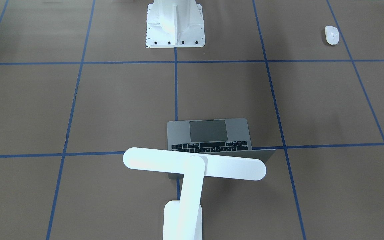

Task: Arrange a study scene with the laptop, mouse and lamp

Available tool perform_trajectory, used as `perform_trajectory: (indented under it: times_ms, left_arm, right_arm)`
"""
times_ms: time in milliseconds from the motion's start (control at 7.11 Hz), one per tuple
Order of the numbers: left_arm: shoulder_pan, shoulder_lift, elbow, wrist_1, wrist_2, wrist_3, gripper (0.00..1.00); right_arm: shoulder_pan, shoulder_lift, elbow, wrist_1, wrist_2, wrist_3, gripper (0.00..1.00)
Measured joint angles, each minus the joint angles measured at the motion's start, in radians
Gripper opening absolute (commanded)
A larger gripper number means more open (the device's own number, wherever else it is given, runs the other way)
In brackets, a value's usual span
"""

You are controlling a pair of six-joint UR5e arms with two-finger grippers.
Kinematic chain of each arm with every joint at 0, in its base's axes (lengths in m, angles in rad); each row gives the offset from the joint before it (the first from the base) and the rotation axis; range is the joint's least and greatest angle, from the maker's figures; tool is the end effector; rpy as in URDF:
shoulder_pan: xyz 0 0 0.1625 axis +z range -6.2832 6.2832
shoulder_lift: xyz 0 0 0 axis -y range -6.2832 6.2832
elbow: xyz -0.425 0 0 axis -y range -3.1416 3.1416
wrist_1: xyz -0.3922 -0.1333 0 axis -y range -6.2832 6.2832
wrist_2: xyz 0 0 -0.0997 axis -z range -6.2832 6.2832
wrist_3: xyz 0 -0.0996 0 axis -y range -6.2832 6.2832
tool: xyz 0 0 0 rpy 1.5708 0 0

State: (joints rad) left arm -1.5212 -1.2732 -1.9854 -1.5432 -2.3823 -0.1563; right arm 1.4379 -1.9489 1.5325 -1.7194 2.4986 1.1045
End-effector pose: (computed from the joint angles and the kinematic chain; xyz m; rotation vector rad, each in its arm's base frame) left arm -0.0426 -0.3729 0.5824 0.0007 0.8154 -0.0644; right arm 0.0195 -0.2589 0.8199 -1.0070 -0.4575 1.1384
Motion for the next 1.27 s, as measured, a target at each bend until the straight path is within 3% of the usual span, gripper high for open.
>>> perform_trajectory:
  times_ms: [422,1266]
  left_arm:
    - [-0.001,0.0,-0.001,0.0,0.0,0.0,1.0]
    - [-0.005,0.0,-0.003,0.0,-0.001,0.0,1.0]
  right_arm:
    - [-0.012,0.001,-0.105,0.005,0.004,0.06,0.83]
    - [-0.06,0.004,-0.108,0.009,-0.026,0.064,0.77]
